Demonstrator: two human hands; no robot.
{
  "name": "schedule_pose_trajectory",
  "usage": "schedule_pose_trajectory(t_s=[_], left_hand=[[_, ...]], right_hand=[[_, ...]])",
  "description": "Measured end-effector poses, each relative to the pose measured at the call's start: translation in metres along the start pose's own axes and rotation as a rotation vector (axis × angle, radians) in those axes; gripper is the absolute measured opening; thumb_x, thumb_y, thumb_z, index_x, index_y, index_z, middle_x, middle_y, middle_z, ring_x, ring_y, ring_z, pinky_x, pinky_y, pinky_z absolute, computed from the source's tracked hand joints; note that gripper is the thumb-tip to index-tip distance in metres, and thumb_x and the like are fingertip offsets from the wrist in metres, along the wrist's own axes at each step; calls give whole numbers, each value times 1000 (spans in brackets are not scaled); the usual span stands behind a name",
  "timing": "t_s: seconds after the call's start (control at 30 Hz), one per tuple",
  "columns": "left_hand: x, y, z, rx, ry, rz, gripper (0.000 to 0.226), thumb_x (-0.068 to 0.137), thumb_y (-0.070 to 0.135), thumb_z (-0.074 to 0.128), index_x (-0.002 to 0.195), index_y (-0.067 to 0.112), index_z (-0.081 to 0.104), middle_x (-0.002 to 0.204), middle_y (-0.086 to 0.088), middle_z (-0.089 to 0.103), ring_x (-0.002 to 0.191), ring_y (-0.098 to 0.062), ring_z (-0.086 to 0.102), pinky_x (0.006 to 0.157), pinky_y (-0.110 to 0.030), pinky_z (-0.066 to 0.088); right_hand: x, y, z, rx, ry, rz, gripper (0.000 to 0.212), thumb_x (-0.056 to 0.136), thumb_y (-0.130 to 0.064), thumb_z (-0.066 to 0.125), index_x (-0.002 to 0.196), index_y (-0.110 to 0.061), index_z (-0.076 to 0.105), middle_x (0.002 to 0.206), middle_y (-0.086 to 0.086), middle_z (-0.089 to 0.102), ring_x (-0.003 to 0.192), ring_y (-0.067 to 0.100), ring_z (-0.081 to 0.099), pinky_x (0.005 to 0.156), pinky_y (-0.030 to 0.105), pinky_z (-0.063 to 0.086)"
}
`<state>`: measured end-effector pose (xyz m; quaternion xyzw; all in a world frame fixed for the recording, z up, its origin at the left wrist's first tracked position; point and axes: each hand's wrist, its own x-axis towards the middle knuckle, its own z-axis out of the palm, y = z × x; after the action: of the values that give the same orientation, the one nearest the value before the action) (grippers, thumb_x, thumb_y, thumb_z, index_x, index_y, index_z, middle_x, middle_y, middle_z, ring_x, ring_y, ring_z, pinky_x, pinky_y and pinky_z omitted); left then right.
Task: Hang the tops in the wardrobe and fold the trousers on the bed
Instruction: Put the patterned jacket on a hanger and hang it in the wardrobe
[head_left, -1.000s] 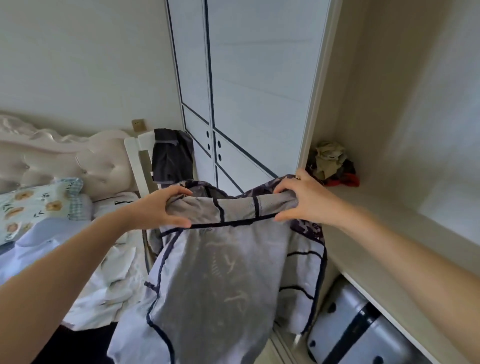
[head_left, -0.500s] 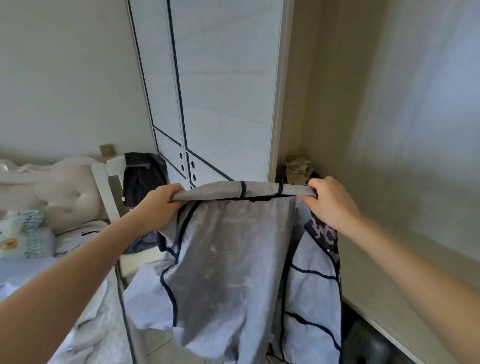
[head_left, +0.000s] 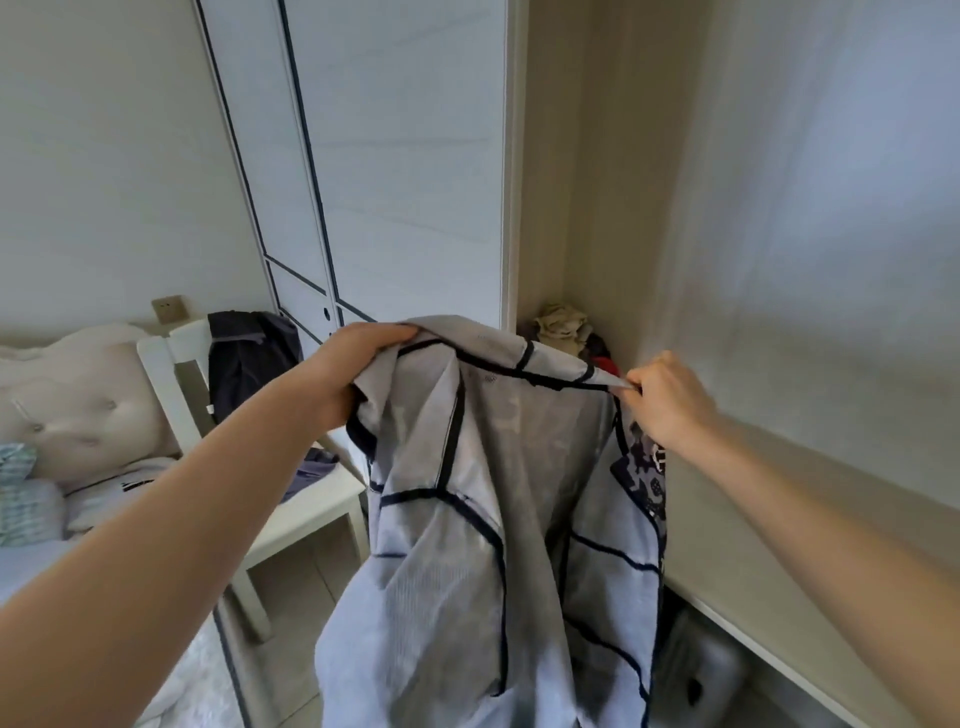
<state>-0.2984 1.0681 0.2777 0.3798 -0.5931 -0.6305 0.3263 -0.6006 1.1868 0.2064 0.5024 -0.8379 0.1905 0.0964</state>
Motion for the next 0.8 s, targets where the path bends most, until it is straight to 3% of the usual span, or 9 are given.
schedule_pose_trajectory(t_s=[0.1, 0.2, 0.27, 0.33, 0.4, 0.47, 0.6, 0.73, 0.8], left_hand=[[-1, 9, 14, -184, -169, 73, 28, 98, 20, 53, 123, 19, 65, 117, -8, 71, 96, -19, 72, 75, -28, 59], [-1, 15, 29, -221, -263, 183, 64, 89, 7, 62, 143, 38, 46, 127, 1, 66, 110, -20, 67, 85, -35, 58], [2, 18, 37, -115, -313, 244, 87, 83, -5, 67, 146, 47, 35, 128, 2, 64, 110, -19, 67, 85, -36, 58], [6, 21, 44, 149, -318, 378, 94, 83, -9, 68, 149, 46, 29, 129, 4, 59, 113, -15, 65, 92, -33, 56], [13, 28, 53, 467, -210, 561, 80, 85, -4, 69, 146, 37, 38, 127, 8, 58, 113, -8, 61, 99, -31, 52], [21, 36, 65, 614, -93, 709, 56, 86, 5, 69, 131, 35, 53, 119, 13, 62, 108, 1, 59, 96, -24, 50], [35, 55, 92, 536, 9, 821, 25, 89, 8, 66, 100, 31, 66, 95, 17, 68, 87, 13, 60, 71, -2, 43], [46, 83, 125, 431, 26, 884, 24, 90, 1, 62, 90, 25, 69, 86, 11, 69, 78, 6, 62, 65, -3, 43], [50, 103, 140, 397, 21, 923, 22, 90, 0, 62, 91, 20, 70, 89, 7, 69, 81, 0, 62, 64, -3, 44]], right_hand=[[-5, 2, 1, 17, -8, 0, 32, 97, -30, 55, 68, -18, 64, 83, 6, 47, 78, 29, 53, 59, 31, 34], [-6, 5, -1, 94, -33, -1, 48, 96, -23, 56, 50, -29, 43, 64, 1, 46, 66, 28, 55, 49, 30, 29], [-8, 7, -8, 147, -60, -3, 52, 96, -18, 54, 49, -33, 36, 59, -3, 43, 62, 24, 50, 47, 28, 27], [-9, 12, -15, 154, -60, 22, 54, 96, -17, 54, 48, -32, 35, 56, -2, 41, 63, 25, 50, 49, 30, 30], [-6, 25, -22, 162, -53, 77, 53, 96, -16, 53, 46, -26, 39, 55, 1, 41, 62, 26, 49, 49, 30, 30], [-1, 40, -30, 160, -46, 151, 50, 96, -20, 54, 48, -17, 42, 54, 4, 42, 59, 26, 48, 50, 30, 30], [5, 69, -59, 134, -40, 236, 46, 92, -17, 57, 50, -12, 39, 53, 5, 36, 54, 23, 40, 51, 32, 25], [13, 88, -101, 111, -51, 228, 50, 87, -17, 64, 49, -12, 31, 52, 1, 23, 48, 13, 24, 49, 33, 19], [20, 93, -124, 139, -36, 231, 50, 85, -16, 67, 46, -13, 36, 46, -3, 28, 47, 11, 28, 50, 31, 22]])
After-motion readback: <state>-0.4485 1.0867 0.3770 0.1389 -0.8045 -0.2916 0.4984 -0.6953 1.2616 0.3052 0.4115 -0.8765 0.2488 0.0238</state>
